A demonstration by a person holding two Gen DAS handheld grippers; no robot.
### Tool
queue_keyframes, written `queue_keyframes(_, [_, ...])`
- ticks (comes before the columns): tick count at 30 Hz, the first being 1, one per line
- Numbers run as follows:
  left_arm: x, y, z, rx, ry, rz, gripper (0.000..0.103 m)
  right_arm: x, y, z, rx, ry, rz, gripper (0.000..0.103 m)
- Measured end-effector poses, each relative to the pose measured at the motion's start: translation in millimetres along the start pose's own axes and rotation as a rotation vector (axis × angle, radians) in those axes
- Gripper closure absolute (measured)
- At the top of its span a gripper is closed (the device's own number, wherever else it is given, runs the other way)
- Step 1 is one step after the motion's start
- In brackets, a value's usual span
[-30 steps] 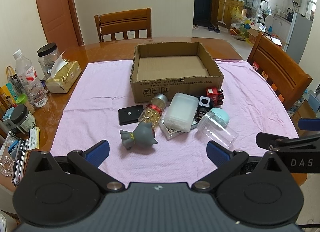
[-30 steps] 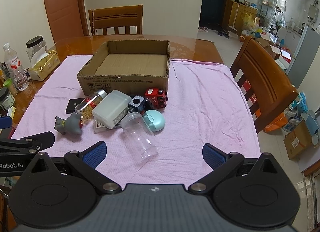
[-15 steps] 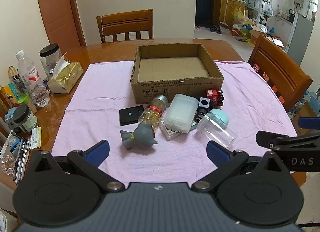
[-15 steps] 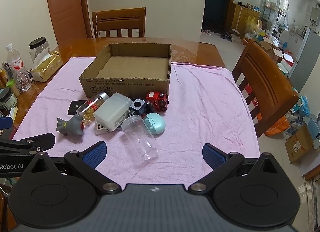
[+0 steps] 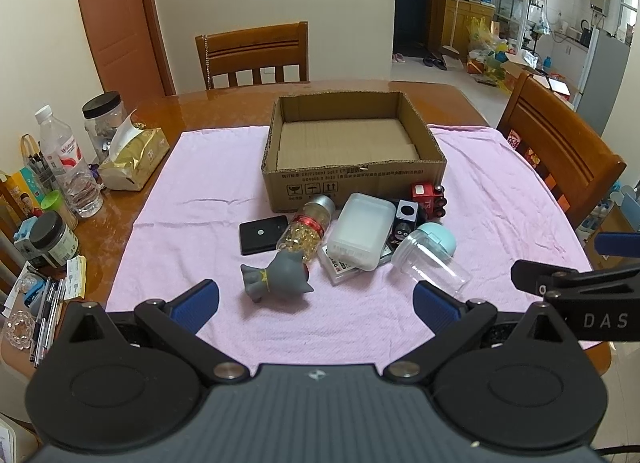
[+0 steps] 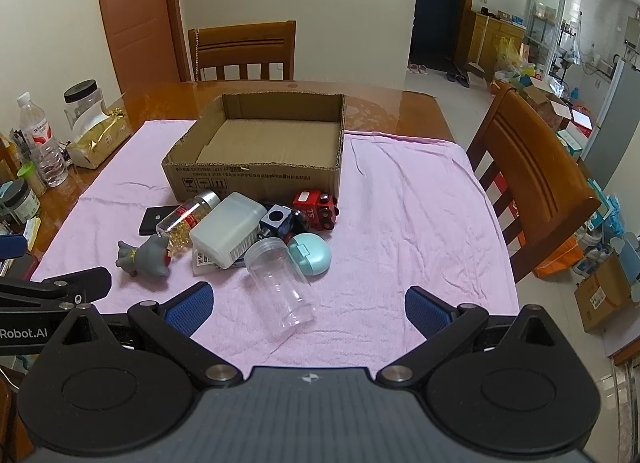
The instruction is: Organize rigid objects
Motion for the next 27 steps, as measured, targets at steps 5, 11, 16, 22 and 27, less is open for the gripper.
queue_keyframes(5, [-2,-3,1,0.003,0.003,-0.007,0.001,-2,1,1,-0.004,0.001,0.004,0.0])
queue_keyframes(11, [-4,-11,1,-0.015,-0.029,-0.035,0.001,-4,-1,3,-0.009,-0.005,0.006,0.0])
queue_keyframes(16, [-1,-22,-1,-0.043,-0.067,-0.05,0.001,-3,-12,-1,-0.009,-0.009,0.015,0.0])
queue_keyframes(22, [11,-42,-6,-0.039,-0.064,-0.071,0.001,4,-30,-11,-0.001,-0.005,0.023,0.0])
queue_keyframes(27, [29,-64,-12,-0.009,-0.045,-0.051,0.001,12,-45,-16,0.021,-0.021,0.038,0.0])
Point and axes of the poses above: each gripper's, at about its wrist camera, not at the fingertips, and y roughly against the way its jaws point, x to its left, z to its top, the point moved 7 cm from there along -y, roughly the way its jaws point, and after that the axes turned 9 degrees about -z, right-handed, at the moved point
